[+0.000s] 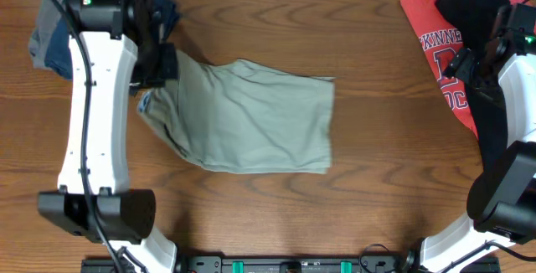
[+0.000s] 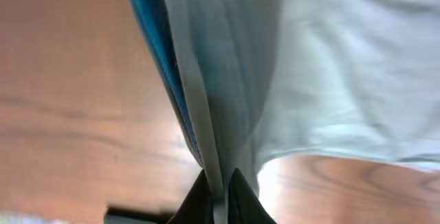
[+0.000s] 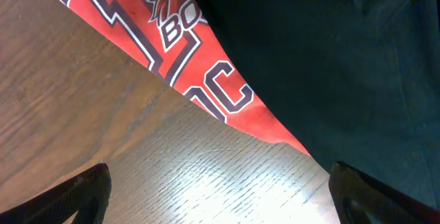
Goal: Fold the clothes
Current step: 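Lift the left edge and fold it rightward over the shorts, then lay the folded edge down and press it with the left gripper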
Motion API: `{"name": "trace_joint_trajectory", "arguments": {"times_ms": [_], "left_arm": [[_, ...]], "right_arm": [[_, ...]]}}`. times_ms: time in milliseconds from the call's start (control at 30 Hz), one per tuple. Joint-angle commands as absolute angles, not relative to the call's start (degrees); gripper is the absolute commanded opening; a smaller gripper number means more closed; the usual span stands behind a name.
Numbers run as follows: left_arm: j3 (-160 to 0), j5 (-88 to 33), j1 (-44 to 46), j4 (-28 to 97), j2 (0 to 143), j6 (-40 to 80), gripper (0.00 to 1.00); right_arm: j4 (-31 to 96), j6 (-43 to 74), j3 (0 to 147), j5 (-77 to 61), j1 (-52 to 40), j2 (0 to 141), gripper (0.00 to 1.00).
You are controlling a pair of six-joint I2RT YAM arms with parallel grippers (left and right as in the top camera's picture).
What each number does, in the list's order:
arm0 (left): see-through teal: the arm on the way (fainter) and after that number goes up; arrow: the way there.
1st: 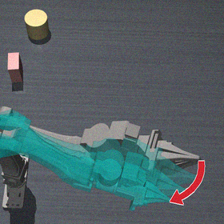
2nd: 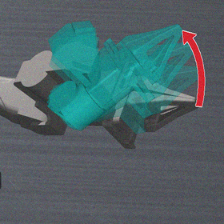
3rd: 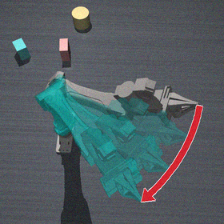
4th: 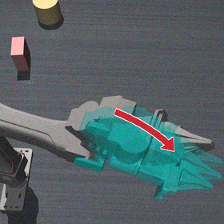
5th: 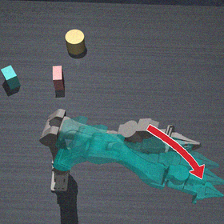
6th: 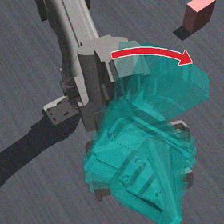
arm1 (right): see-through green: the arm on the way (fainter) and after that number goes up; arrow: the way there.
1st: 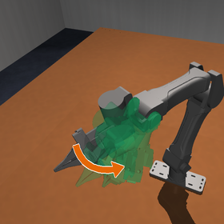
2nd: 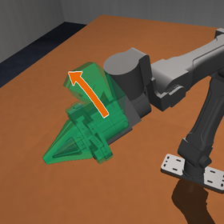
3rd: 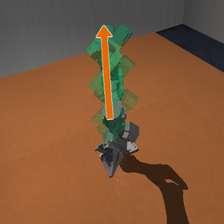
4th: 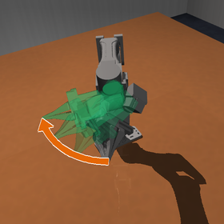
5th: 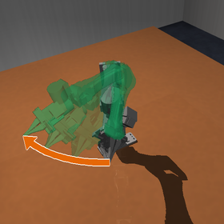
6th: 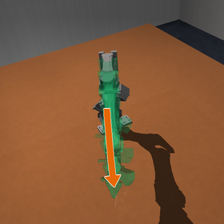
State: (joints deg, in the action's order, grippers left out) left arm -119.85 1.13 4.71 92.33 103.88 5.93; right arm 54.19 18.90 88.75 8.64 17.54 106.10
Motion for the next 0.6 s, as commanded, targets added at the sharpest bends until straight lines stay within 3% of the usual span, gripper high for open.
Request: {"name": "trace_joint_trajectory", "arguments": {"times_ms": [0, 567], "left_arm": [[-121.0, 2.1, 8.8, 95.9, 104.6, 5.0, 0.06], [-118.1, -7.1, 23.3, 90.5, 107.4, 9.3, 0.06]], "right_arm": [[54.2, 19.7, 89.0, 9.2, 17.7, 106.4, 0.99], [54.2, 19.7, 88.9, 9.2, 17.7, 106.4, 0.99]]}}
